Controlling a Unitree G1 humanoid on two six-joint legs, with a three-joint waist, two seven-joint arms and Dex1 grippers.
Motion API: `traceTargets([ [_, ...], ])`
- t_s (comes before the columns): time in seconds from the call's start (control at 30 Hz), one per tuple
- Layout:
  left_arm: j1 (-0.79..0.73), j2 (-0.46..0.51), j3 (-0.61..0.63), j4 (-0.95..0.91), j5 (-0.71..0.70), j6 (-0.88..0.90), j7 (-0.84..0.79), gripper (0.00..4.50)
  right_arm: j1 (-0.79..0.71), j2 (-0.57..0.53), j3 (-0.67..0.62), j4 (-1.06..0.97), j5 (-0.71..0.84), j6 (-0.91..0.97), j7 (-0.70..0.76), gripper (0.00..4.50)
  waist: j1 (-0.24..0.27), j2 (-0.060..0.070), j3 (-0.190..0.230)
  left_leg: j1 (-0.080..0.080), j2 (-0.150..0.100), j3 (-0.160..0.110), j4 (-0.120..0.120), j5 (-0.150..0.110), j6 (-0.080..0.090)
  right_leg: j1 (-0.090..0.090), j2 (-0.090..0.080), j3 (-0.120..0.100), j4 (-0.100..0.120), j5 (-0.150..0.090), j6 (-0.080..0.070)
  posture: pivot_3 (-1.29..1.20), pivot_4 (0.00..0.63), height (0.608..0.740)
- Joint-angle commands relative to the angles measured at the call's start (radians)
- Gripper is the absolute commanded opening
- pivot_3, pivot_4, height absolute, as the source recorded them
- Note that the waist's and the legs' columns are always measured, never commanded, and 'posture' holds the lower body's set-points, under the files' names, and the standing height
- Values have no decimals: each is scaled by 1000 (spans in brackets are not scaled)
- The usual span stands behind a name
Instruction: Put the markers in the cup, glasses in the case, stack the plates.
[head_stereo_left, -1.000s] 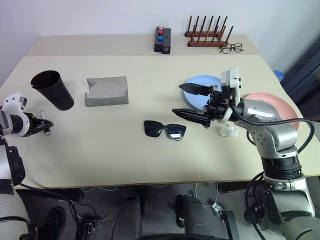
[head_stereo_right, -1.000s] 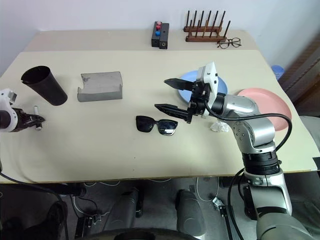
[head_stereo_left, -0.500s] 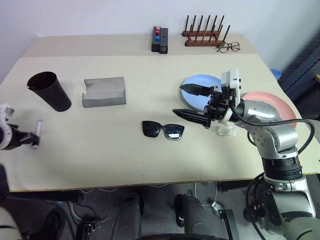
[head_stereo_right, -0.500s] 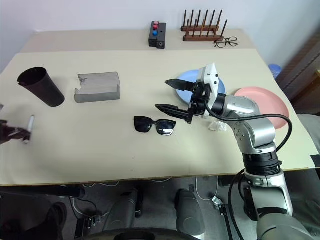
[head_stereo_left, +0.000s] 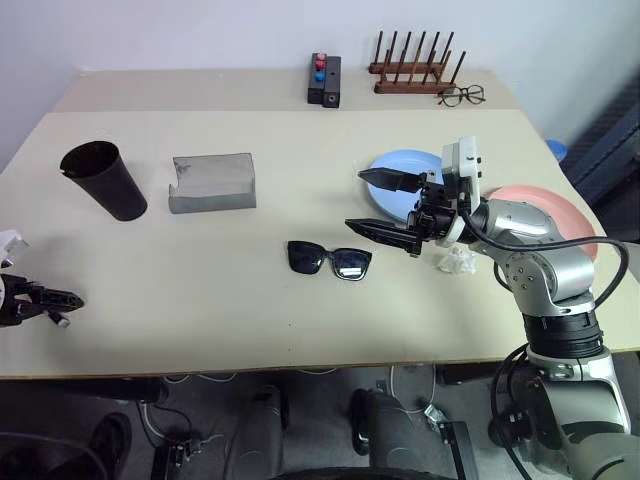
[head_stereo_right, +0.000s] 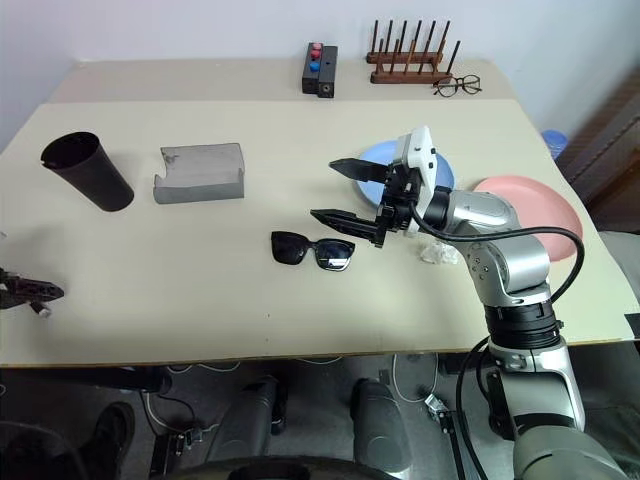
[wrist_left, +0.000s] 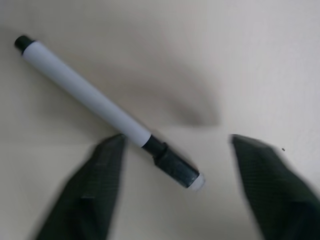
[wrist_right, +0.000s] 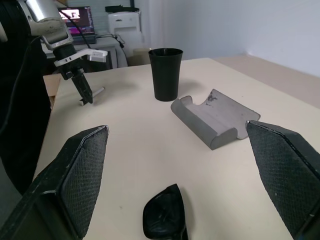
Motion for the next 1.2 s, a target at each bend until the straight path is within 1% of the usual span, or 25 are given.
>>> traceTargets([
  [0.03, -74, 14, 40, 53, 6, 18, 47, 4387, -16, -5, -16, -18, 7, -12, 5, 4500, 0, 0, 0, 0, 0, 0, 0, 0, 0, 0, 0, 0, 0, 0, 0, 0, 150, 740],
  [0.2, -138, 9, 73, 122, 0, 65, 112, 4387, -11, -4, -18, -24, 6, -13, 1, 4500, 0, 0, 0, 0, 0, 0, 0, 0, 0, 0, 0, 0, 0, 1, 2, 0, 150, 740],
  [0.37, -156, 30, 132, 176, -24, 150, 154, 4387, -9, -3, -18, -23, 5, -16, -2, 4500, 0, 0, 0, 0, 0, 0, 0, 0, 0, 0, 1, 0, 0, 2, 3, 0, 150, 740],
  [0.43, -184, 25, 180, 213, -34, 191, 196, 4387, -10, -1, -16, -20, 5, -17, 0, 4500, -1, 0, 0, 0, 0, 0, 0, 0, 0, 0, 1, 0, 0, 2, 4, 0, 150, 740],
  [0.57, -231, -9, 276, 309, -38, 208, 299, 4387, -19, 6, -9, -10, 0, -23, 3, 4500, 1, -1, 0, 0, 0, 0, 0, 0, 0, 0, 1, 0, 0, 2, 4, 0, 150, 740],
  [0.63, -236, -26, 320, 355, -38, 197, 355, 4387, -23, 6, -7, -7, -1, -23, 5, 4500, 1, 0, 0, 0, 0, 0, 1, 0, 0, 1, 1, 0, 0, 2, 4, 0, 150, 740],
  [0.83, -237, -54, 409, 418, -53, 203, 452, 4387, -24, 1, -11, -8, -4, -20, 9, 4500, 0, -1, 0, 1, 0, 0, 1, 0, 0, 1, 1, 0, 1, 2, 4, 0, 150, 740],
  [0.87, -232, -58, 418, 428, -54, 198, 460, 4159, -22, -1, -12, -10, -4, -19, 9, 4500, -1, -1, 0, 1, 0, 0, 0, 0, 0, 1, 1, 0, 1, 2, 4, 0, 150, 740],
  [0.93, -227, -66, 431, 441, -53, 182, 481, 3545, -19, -2, -13, -12, -5, -19, 9, 4500, -1, -1, 0, 1, 0, 0, 0, 0, 0, 1, 1, 0, 1, 2, 4, 0, 150, 740],
  [1.1, -254, -89, 450, 466, -62, 183, 514, 1018, -19, 1, -12, -14, -5, -17, 4, 4500, 6, -1, 0, 1, 0, 0, 0, 0, 0, 1, 0, 0, 1, 2, 4, 0, 150, 740],
  [1.13, -260, -94, 451, 468, -62, 182, 521, 446, -19, 1, -11, -16, -5, -17, 2, 4500, 7, -1, 0, 1, 0, 0, 1, 0, 0, 2, 0, 0, 1, 2, 4, 0, 150, 740],
  [1.17, -265, -97, 451, 470, -62, 182, 525, 44, -18, 2, -11, -17, -5, -17, 1, 4500, 8, -1, 0, 1, -1, 0, 1, 0, 0, 2, 0, 0, 1, 2, 4, 0, 150, 740],
  [1.2, -267, -100, 445, 467, -63, 180, 517, 44, -17, 2, -12, -18, -5, -17, 0, 4500, 7, -1, 0, 1, -1, 0, 1, 0, -1, 2, 0, 0, 1, 2, 4, 0, 150, 740],
])
